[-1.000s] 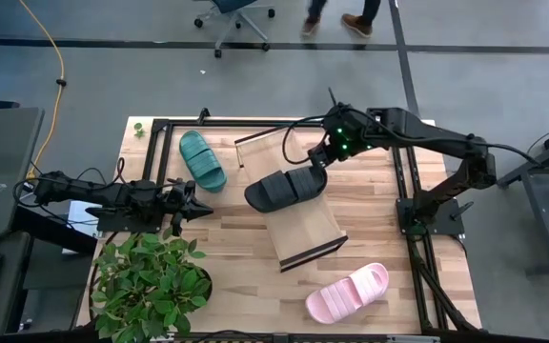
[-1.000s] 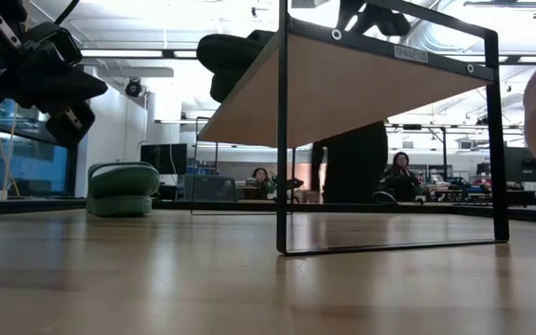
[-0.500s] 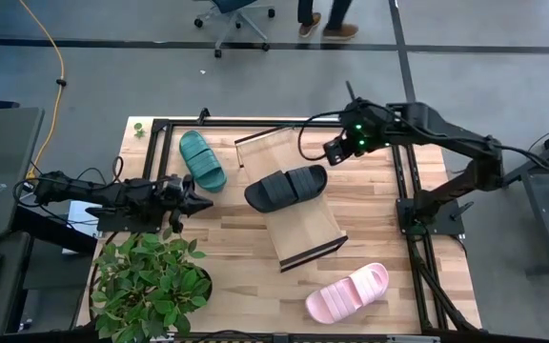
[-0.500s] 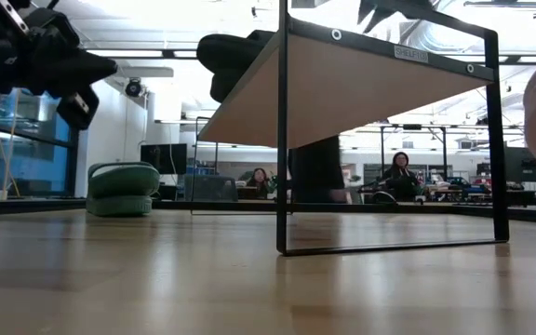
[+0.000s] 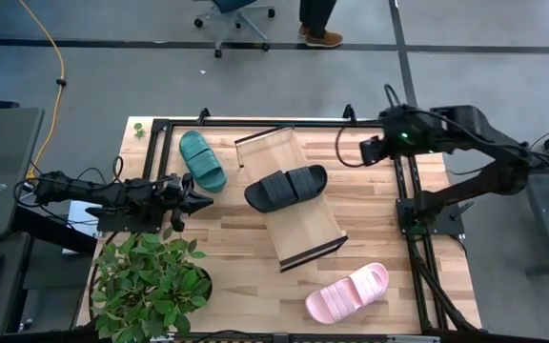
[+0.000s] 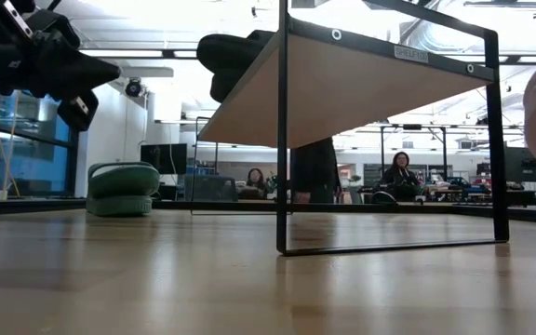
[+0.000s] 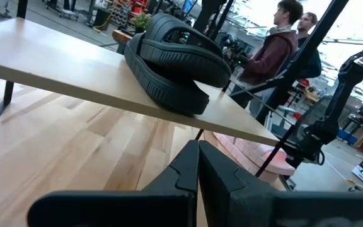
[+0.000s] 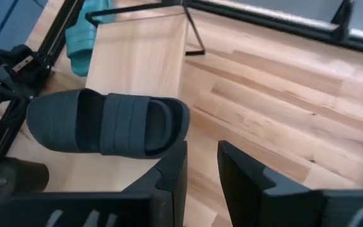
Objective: Pick and place slides into the shelf
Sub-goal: Put the pink pair of slides on the shelf
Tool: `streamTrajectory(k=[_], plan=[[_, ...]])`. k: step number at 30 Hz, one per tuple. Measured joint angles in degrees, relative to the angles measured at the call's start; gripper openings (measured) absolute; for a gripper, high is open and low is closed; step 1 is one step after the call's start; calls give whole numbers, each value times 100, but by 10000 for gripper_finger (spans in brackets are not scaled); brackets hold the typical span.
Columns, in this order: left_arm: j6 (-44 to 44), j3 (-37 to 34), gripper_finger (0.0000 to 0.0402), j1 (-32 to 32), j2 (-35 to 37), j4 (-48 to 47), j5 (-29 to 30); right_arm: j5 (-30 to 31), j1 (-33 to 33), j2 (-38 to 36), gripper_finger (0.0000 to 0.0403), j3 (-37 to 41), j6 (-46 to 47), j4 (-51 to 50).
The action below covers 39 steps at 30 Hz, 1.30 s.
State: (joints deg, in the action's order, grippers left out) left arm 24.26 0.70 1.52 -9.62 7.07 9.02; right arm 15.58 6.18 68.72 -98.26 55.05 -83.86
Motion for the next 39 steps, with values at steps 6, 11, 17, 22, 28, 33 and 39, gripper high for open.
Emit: streamTrajectory(k=[6,11,17,22,28,33,39], plan=[[17,-1,1,0,2,-27,228,474,-665,-262,79,5,516,-411],[205,0,1,0,0,-143,261,700,-1318,-327,79,9,941,-618],[323,1,1,0,-1,-160,257,867,-2129,-471,79,478,1449,-603],[452,0,1,0,-1,-153,254,884,-2916,-907,79,1444,2335,-66],[471,-1,1,0,-1,-164,240,1016,-3800,-1438,79,2629,3176,1228],[476,1,1,0,-1,-162,240,1158,-4491,-1667,79,3262,3827,1830],[559,-1,1,0,-1,-164,240,1634,-5462,-1656,79,3562,4707,2089]])
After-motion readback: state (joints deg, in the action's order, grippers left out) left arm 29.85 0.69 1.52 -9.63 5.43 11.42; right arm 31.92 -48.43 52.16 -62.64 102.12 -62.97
